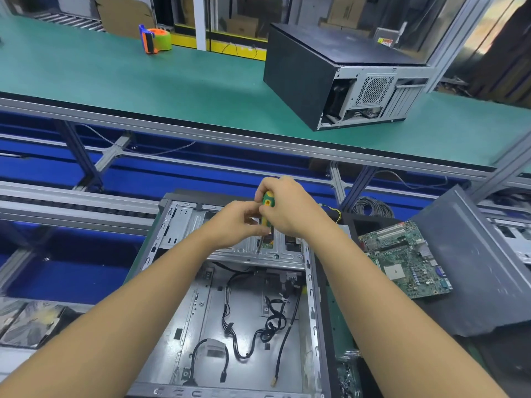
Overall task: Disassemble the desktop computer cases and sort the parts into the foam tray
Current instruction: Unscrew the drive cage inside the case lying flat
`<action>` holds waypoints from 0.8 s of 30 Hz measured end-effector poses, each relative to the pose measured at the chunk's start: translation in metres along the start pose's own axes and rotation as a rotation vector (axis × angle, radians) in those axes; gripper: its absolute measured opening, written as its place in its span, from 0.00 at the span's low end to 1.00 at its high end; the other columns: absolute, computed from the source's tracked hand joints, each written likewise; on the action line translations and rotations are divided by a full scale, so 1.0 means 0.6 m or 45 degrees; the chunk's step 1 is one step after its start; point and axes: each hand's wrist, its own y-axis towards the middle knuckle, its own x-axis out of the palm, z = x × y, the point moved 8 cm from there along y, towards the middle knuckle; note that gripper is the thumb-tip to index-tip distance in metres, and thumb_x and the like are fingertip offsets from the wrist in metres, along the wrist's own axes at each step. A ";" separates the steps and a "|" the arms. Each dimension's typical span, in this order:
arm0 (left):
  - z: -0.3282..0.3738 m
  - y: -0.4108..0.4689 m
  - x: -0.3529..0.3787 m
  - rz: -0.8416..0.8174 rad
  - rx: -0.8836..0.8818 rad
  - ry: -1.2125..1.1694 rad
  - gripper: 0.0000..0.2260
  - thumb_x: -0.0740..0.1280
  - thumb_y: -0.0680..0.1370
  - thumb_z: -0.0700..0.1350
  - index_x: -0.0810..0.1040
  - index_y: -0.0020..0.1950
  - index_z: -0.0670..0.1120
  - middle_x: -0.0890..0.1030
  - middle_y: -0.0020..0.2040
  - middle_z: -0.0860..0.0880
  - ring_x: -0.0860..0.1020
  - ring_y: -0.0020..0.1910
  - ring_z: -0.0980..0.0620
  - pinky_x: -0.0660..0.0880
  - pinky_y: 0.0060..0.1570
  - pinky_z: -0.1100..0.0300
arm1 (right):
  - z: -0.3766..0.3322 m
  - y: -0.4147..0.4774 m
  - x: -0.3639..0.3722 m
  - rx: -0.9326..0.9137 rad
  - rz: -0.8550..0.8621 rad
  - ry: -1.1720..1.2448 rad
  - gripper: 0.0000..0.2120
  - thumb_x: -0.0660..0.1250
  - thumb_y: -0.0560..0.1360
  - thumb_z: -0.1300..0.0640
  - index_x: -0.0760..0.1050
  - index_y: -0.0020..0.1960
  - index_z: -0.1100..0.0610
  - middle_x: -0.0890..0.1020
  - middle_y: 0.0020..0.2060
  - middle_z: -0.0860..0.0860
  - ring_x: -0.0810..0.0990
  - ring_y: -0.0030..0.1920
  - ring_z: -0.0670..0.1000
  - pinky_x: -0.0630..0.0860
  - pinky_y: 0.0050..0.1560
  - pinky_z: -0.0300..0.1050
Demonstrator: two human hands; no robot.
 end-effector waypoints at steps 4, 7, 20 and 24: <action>0.000 -0.003 -0.005 0.084 -0.010 0.012 0.16 0.75 0.73 0.35 0.80 0.46 0.58 0.85 0.41 0.60 0.82 0.44 0.62 0.75 0.46 0.70 | 0.002 0.000 0.012 -0.009 -0.133 0.115 0.14 0.65 0.75 0.63 0.74 0.57 0.48 0.72 0.57 0.49 0.73 0.56 0.53 0.69 0.40 0.44; -0.003 0.002 -0.005 0.148 -0.017 0.113 0.13 0.79 0.70 0.42 0.77 0.40 0.58 0.81 0.37 0.56 0.75 0.35 0.60 0.72 0.37 0.63 | 0.011 -0.004 0.017 0.078 -0.044 0.096 0.17 0.64 0.77 0.41 0.70 0.59 0.51 0.68 0.57 0.50 0.65 0.60 0.53 0.69 0.45 0.49; -0.004 -0.007 -0.001 0.012 0.013 -0.067 0.09 0.74 0.75 0.37 0.82 0.44 0.52 0.85 0.40 0.58 0.81 0.40 0.63 0.74 0.43 0.71 | 0.006 -0.005 0.025 0.011 -0.104 0.226 0.16 0.63 0.75 0.65 0.68 0.57 0.47 0.73 0.59 0.49 0.71 0.57 0.55 0.70 0.41 0.45; -0.011 0.000 -0.002 0.108 -0.022 0.067 0.11 0.80 0.69 0.45 0.79 0.41 0.55 0.81 0.36 0.59 0.76 0.35 0.63 0.71 0.38 0.67 | 0.014 -0.010 0.019 0.102 0.033 0.135 0.17 0.64 0.78 0.41 0.68 0.59 0.52 0.69 0.57 0.51 0.68 0.57 0.54 0.69 0.49 0.51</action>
